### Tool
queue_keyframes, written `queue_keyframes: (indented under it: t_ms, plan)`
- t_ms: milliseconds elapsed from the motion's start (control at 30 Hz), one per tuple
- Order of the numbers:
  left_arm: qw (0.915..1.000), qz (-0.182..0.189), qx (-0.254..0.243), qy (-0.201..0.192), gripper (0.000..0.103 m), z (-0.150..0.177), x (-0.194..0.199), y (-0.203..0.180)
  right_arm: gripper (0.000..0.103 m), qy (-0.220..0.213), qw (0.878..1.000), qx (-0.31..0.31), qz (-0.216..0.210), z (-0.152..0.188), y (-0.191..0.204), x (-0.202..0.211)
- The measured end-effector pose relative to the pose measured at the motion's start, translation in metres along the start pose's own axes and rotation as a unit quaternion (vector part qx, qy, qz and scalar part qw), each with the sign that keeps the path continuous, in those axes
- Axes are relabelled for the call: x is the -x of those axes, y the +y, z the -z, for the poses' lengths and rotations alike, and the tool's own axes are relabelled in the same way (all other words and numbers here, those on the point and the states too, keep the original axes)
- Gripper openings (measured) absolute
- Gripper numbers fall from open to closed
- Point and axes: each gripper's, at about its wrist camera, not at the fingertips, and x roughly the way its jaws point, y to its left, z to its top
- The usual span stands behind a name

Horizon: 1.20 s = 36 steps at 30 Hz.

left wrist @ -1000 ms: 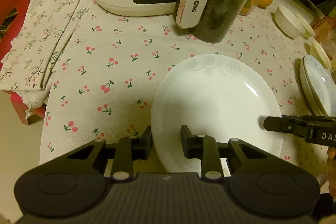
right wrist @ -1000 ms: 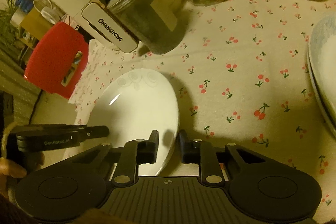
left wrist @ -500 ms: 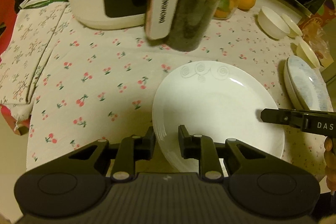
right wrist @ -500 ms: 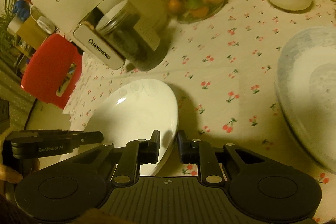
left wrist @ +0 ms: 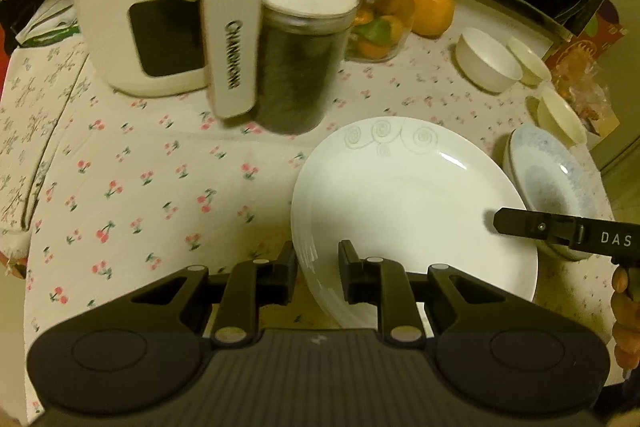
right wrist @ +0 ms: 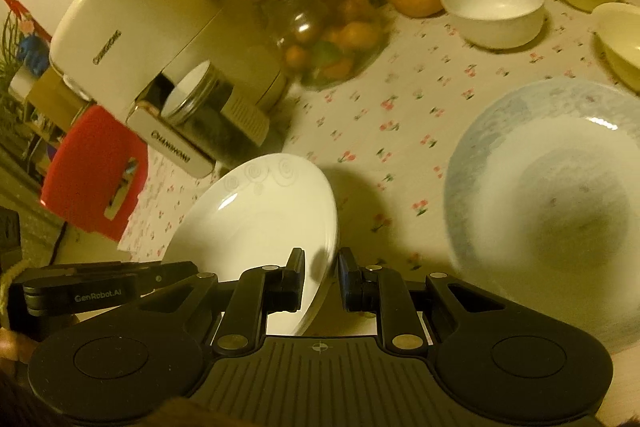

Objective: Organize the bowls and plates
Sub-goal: 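Lift the white plate with both grippers and carry it over the blue plates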

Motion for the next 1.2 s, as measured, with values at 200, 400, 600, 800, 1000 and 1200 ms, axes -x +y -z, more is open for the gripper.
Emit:
queue_keyframes:
  t_ms: [200,400,600,800,1000,1200]
  plan:
    - [0.9999,0.011,-0.005,-0.012,0.019,-0.010,-0.001,-0.019,0.018,-0.012,1.000,-0.011,0.006,-0.007,-0.016,0.015]
    - [0.9992,0.023,-0.012,-0.031,0.019,-0.019,0.000,-0.042,0.018,-0.020,1.000,-0.019,0.012,-0.012,-0.035,0.030]
    - [0.9985,0.034,-0.019,-0.037,0.019,-0.026,-0.004,-0.067,0.018,-0.033,0.999,-0.035,0.018,-0.015,-0.056,0.049]
    - [0.9981,0.042,-0.027,-0.036,0.019,-0.029,-0.013,-0.091,0.018,-0.046,0.997,-0.054,0.028,-0.019,-0.074,0.064]
    - [0.9976,0.050,-0.038,-0.030,0.019,-0.031,-0.024,-0.114,0.018,-0.056,0.995,-0.066,0.042,-0.020,-0.095,0.078]
    - [0.9970,0.054,-0.052,-0.022,0.019,-0.031,-0.035,-0.136,0.018,-0.061,0.993,-0.076,0.059,-0.017,-0.115,0.086]
